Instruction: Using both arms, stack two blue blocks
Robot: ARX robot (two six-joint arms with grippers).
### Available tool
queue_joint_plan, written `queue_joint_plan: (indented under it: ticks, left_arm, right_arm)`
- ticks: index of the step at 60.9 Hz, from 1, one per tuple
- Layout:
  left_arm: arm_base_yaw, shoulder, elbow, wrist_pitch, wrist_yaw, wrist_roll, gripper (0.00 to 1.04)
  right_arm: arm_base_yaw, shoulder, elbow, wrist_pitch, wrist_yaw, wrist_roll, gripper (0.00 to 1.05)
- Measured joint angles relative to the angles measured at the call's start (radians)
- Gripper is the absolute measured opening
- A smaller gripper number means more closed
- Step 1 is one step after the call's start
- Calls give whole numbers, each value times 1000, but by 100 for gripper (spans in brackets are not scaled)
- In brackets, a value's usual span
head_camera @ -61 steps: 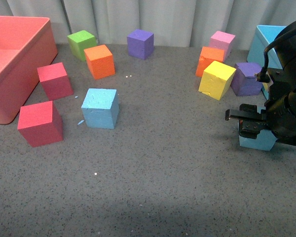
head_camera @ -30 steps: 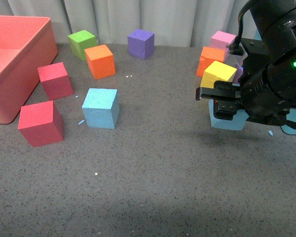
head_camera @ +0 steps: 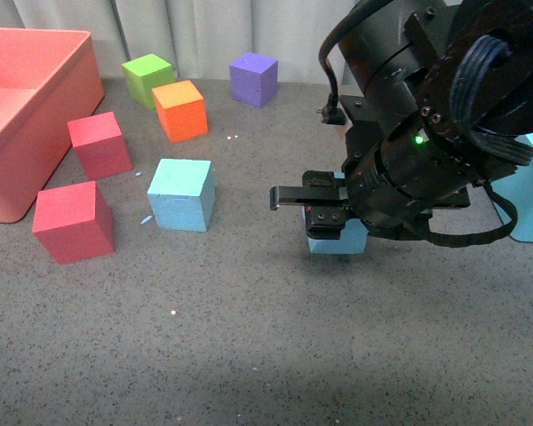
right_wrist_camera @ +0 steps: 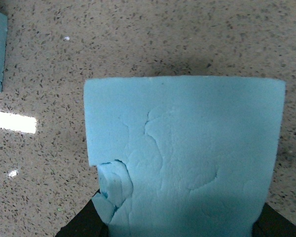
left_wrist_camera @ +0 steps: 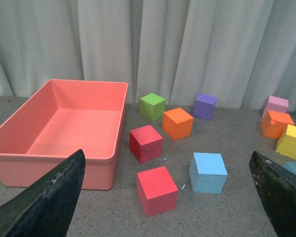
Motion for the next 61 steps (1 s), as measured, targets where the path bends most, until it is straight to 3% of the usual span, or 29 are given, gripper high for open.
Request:
queue_joint_plan:
  ticks: [23,33,42,55,61]
  left_arm:
    - [0,0,0,0,0,0,98]
    - [0,0,0,0,0,0,98]
    - [0,0,0,0,0,0,98]
    - [0,0,0,0,0,0,98]
    - [0,0,0,0,1,0,98]
  right_arm:
    - [32,69,47,-22,10,-35,42]
    - [37,58,40,-4,-12,-29,74]
    - [35,-3,-16,44,-33,-34,97]
    - [22,-100,-74,91,-27,-41,95]
    - [24,-73,-222,463,224,-148,83]
